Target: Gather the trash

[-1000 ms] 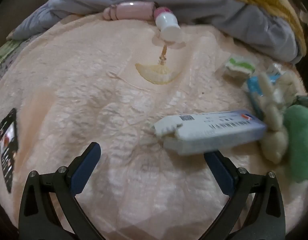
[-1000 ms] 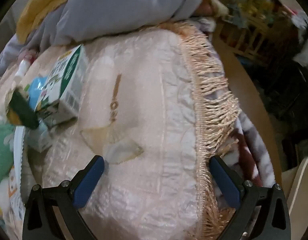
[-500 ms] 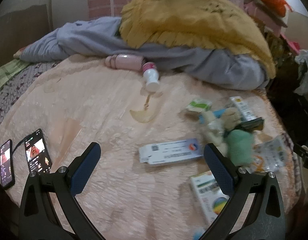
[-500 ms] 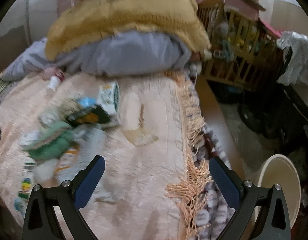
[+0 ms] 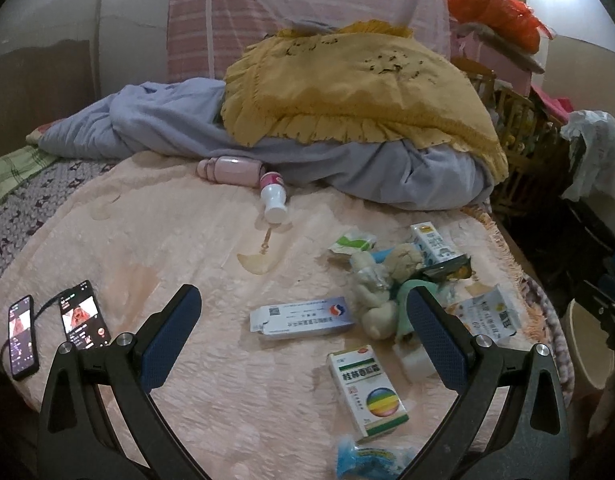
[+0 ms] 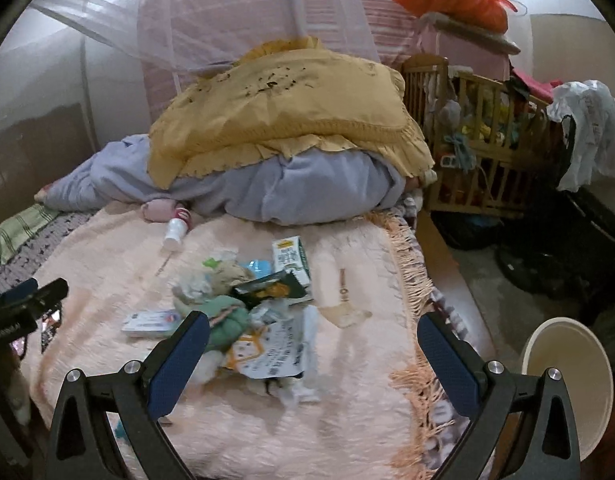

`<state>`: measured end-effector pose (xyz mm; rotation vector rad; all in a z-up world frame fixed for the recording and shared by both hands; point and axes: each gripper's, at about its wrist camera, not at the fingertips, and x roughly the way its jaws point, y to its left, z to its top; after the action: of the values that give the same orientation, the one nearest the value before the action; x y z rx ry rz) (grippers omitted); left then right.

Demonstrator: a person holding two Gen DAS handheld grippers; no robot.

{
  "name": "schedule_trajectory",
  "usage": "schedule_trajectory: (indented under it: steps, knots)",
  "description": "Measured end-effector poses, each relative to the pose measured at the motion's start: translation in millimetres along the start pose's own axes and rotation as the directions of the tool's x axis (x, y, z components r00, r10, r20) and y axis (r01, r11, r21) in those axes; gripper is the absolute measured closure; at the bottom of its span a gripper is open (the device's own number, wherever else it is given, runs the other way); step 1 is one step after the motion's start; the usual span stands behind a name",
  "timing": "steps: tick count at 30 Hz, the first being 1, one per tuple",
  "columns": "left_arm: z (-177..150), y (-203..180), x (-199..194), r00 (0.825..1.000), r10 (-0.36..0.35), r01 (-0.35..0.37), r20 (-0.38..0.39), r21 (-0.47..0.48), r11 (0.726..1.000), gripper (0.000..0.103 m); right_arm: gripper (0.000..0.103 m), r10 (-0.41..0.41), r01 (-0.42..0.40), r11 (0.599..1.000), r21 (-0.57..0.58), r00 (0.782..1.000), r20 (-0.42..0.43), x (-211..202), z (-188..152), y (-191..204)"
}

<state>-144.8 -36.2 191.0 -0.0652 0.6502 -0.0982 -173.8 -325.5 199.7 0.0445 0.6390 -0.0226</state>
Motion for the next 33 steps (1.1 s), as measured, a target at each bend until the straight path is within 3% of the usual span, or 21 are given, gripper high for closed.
schedule_trajectory:
  steps: [11,33]
  knots:
    - [-2,-24,-21,0.998,-0.022,0.020,0.059,0.025,0.999,0.001,0.000,-0.018,0.018,1.000,0.009,0.999,0.033,-16,0,3]
    - [-2,-35,-28,0.996,-0.027,0.025,0.086,0.030,0.999,0.001,0.000,-0.007,0.008,1.000,-0.010,0.996,0.091,-27,6,16]
